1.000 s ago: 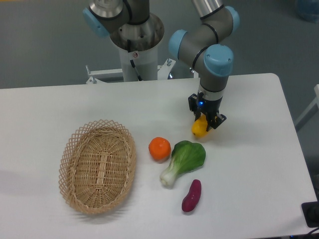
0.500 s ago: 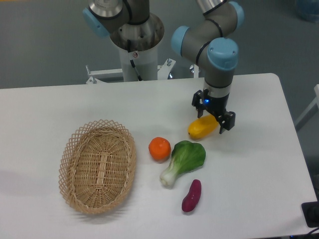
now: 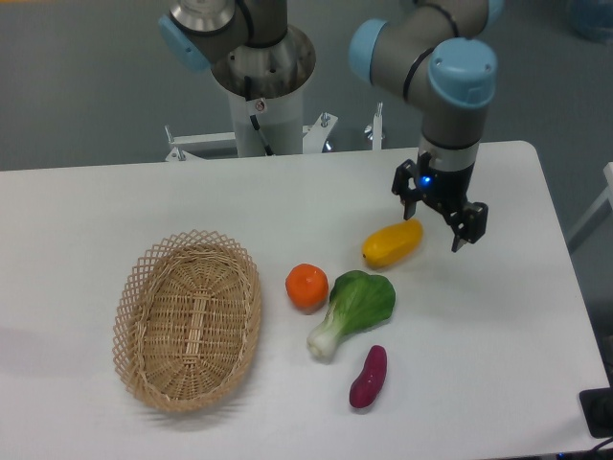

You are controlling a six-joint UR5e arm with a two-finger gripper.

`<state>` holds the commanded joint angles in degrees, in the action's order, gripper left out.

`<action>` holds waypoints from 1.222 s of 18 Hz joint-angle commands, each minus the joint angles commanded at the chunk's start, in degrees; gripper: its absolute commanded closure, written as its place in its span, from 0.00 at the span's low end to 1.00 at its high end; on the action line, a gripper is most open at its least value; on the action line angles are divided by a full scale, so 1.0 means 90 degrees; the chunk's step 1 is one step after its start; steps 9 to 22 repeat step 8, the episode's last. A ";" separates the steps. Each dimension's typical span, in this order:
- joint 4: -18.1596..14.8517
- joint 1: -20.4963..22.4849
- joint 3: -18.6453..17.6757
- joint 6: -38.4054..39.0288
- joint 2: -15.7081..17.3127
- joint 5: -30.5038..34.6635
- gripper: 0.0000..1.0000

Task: Place the mango on the table
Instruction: 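Raise the open gripper away from the mango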

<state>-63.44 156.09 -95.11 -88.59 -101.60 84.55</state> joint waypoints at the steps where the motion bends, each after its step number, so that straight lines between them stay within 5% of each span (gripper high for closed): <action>1: -0.0147 0.0010 0.0137 -0.0010 0.0000 0.0000 0.00; 7: -0.0714 0.0020 0.0763 -0.0010 -0.0039 -0.0010 0.00; 22: -0.0743 0.0020 0.0792 -0.0010 -0.0049 -0.0010 0.00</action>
